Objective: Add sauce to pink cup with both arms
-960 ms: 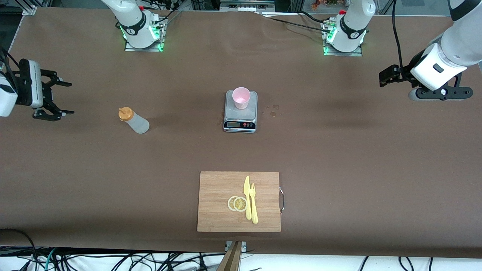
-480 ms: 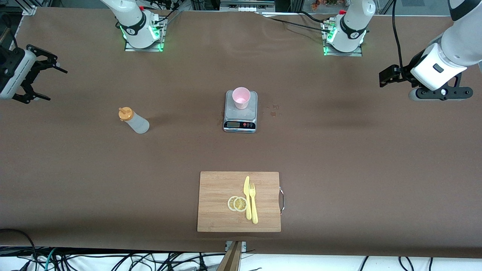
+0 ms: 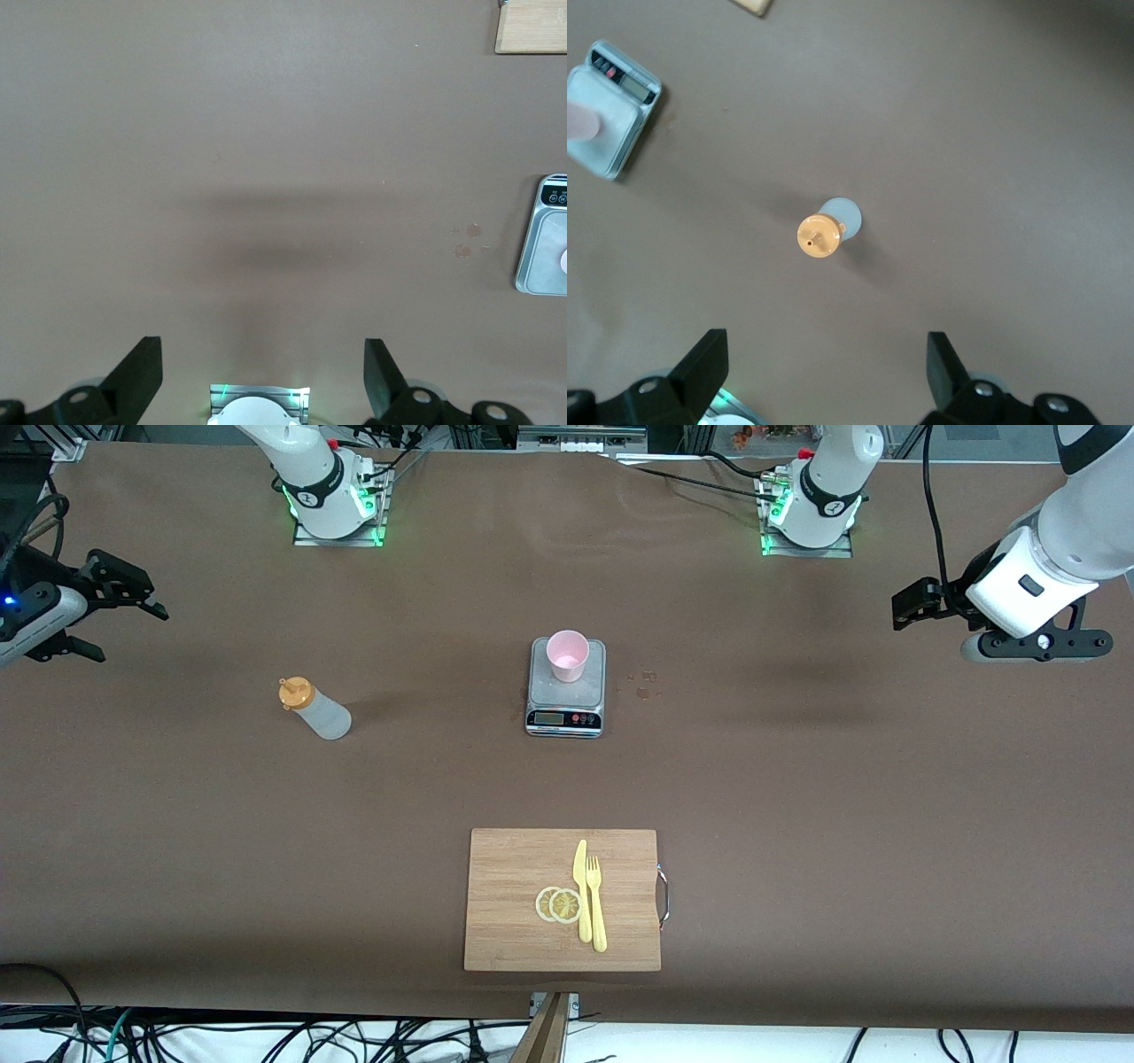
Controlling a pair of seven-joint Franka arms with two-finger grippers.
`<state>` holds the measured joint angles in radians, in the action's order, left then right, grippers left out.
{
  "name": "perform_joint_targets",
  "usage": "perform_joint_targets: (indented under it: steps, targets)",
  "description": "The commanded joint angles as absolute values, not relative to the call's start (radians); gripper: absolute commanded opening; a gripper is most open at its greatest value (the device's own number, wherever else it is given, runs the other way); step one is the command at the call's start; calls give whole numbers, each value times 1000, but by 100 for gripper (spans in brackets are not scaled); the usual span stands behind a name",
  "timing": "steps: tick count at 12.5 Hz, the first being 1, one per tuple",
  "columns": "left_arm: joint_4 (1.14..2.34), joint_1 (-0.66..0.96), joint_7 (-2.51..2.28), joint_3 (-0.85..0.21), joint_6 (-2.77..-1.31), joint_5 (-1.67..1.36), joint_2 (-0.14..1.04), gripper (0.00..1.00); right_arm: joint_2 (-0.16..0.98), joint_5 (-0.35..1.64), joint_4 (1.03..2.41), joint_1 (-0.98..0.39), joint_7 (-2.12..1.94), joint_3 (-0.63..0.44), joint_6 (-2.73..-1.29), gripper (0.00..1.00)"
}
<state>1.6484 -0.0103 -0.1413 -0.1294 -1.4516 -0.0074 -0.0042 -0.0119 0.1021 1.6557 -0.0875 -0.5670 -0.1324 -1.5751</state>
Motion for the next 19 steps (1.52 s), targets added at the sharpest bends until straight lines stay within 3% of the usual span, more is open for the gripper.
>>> perform_joint_targets:
  steps: [1,7,19]
  targets:
    - [1634,-11,-132,-124,-1436,-34,-5,100,-26,55,1632,-114,-441,-135,-1565,99]
    - [1634,-11,-132,-124,-1436,-34,-5,100,-40,25,1577,-112,-247,-100,-1465,99]
    - [1634,-9,-132,-124,-1436,-34,-5,100,-2,18,1519,-104,-253,-107,-1468,99]
